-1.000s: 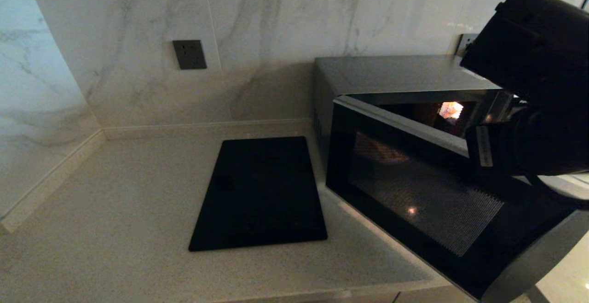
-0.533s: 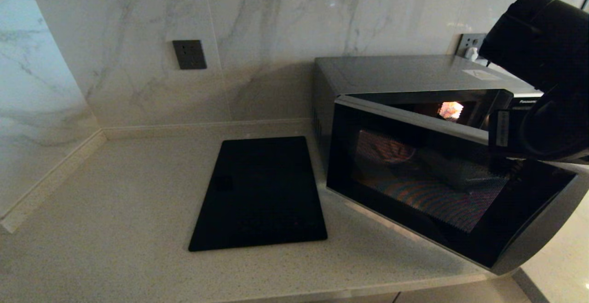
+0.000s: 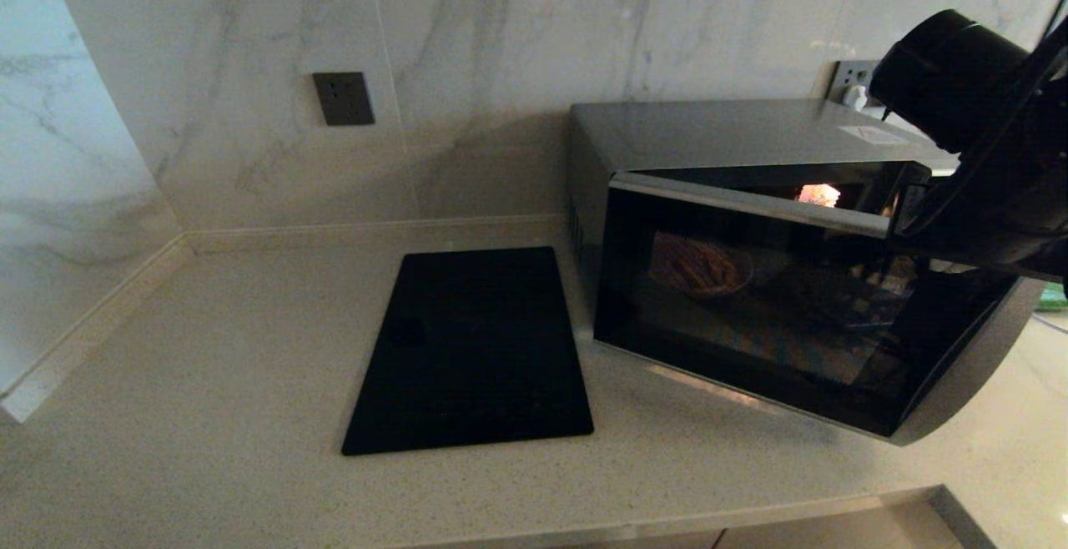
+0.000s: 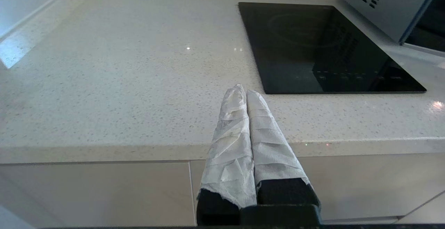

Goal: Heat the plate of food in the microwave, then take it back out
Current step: Close the microwave oven

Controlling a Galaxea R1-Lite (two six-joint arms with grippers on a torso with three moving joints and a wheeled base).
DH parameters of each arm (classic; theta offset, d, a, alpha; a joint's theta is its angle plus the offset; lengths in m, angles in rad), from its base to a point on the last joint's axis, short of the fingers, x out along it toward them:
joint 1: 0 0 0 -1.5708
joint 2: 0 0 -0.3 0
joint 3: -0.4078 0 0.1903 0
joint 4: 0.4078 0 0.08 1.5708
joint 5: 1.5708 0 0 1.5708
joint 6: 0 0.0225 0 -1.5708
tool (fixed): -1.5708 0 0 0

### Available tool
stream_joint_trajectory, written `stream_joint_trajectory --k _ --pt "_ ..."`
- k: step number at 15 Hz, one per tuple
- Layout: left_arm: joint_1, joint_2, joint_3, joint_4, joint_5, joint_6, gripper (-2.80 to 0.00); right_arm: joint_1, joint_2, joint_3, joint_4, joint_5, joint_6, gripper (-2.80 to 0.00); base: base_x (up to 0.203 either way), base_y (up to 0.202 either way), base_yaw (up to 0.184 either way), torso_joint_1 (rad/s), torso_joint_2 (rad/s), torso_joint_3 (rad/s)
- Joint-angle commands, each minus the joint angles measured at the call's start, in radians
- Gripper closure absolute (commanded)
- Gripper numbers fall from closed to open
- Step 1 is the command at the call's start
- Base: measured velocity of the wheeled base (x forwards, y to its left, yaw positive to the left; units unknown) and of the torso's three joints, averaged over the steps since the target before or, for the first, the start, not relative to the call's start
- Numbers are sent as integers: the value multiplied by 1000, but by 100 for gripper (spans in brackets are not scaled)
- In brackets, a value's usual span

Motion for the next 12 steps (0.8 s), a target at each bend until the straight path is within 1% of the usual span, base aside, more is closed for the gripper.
stream_joint_trajectory --k 1,3,7,10,12 --pt "0 2 0 0 0 -1 0 -59 59 -2 -35 14 0 0 0 0 0 0 0 0" --pt "0 2 0 0 0 -1 0 -88 81 -3 -88 32 -4 0 0 0 0 0 0 0" --pt "0 2 0 0 0 -1 0 -141 84 -3 -204 59 -81 0 0 0 0 0 0 0" --pt "0 2 0 0 0 -1 0 -177 97 -3 -284 63 -121 0 0 0 0 0 0 0" --pt "0 2 0 0 0 -1 0 -195 114 -3 -324 67 -131 0 0 0 0 0 0 0"
